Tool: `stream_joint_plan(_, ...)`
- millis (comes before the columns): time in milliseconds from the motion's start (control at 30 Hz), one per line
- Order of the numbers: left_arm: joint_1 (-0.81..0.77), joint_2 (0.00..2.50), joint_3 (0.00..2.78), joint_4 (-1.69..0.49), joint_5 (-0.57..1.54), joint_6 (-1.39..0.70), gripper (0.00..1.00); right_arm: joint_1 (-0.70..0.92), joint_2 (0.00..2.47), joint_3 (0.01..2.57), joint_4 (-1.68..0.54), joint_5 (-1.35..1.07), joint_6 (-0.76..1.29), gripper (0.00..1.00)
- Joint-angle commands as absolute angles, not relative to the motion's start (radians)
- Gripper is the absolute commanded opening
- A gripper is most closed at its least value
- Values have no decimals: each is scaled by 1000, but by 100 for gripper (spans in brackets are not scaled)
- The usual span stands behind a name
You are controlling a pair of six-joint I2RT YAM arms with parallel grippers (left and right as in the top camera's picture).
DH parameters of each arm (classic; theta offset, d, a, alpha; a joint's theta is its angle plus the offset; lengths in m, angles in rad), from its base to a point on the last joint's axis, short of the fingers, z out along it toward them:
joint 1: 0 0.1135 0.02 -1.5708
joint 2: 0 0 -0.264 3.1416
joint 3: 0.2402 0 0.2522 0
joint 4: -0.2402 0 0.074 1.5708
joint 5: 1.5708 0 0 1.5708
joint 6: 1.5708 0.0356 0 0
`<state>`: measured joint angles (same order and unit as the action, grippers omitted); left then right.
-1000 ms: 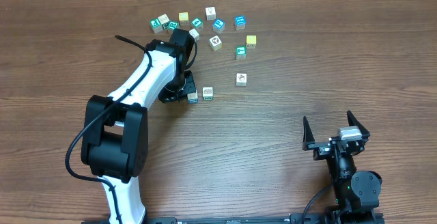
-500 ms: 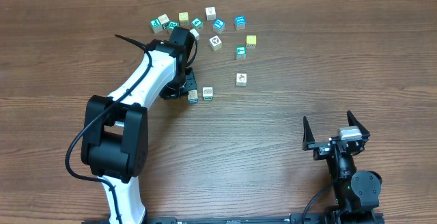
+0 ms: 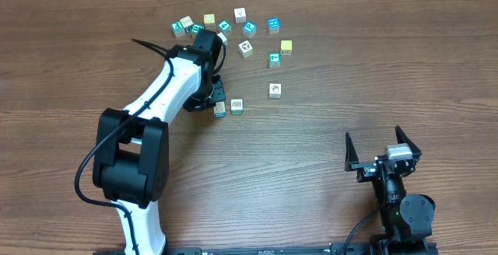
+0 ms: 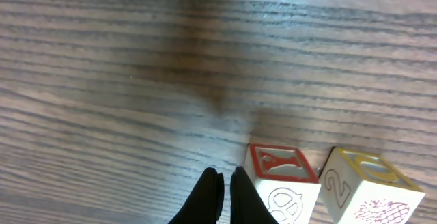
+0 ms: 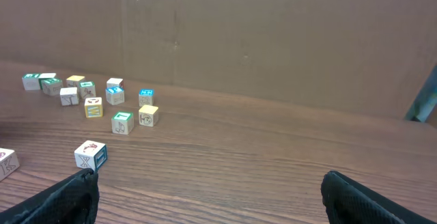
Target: Form a horizontal line
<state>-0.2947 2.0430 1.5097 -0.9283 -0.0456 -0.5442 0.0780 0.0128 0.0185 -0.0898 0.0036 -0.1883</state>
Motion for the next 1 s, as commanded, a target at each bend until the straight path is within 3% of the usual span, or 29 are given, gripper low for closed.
stream_joint_plan(0, -307, 2055, 1508, -926, -48, -534, 4, 72, 3, 8, -84, -2, -192, 100)
stream_joint_plan(967, -309, 2055, 1508, -1052, -13, -566, 4, 72, 3, 8, -84, -2, -192, 100)
